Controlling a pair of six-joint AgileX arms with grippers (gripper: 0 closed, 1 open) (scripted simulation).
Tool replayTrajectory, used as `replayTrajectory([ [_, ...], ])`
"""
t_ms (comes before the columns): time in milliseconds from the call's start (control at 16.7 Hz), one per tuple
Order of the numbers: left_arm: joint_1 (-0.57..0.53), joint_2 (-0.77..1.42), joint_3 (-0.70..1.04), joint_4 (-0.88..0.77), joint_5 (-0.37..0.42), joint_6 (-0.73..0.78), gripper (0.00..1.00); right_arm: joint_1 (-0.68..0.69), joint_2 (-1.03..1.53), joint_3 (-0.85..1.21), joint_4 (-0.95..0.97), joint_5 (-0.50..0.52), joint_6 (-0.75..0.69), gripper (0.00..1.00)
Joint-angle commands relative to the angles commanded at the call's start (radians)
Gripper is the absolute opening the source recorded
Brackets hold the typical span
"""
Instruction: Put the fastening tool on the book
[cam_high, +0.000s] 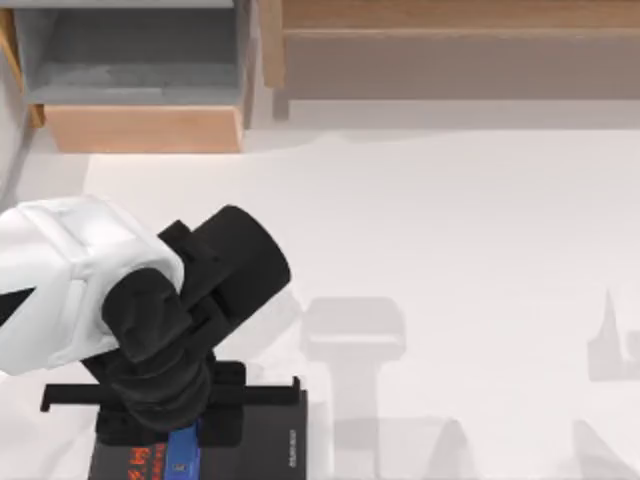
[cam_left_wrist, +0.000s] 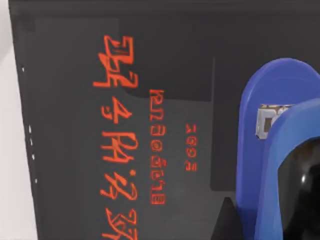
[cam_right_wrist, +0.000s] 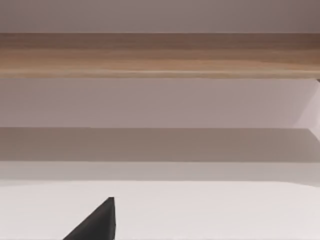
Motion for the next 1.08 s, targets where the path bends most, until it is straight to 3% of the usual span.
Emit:
replayTrajectory([
  [780, 0.01, 0.055, -0.079, 0.135, 0.001, 0.011, 0.0, 0.0, 0.0, 0.0, 0.0, 0.0, 0.0, 1.0],
  [1080, 0.01, 0.055, -0.079, 0.135, 0.001, 0.011, 0.38, 0.0, 0.0, 0.0, 0.0, 0.0, 0.0, 1.0],
])
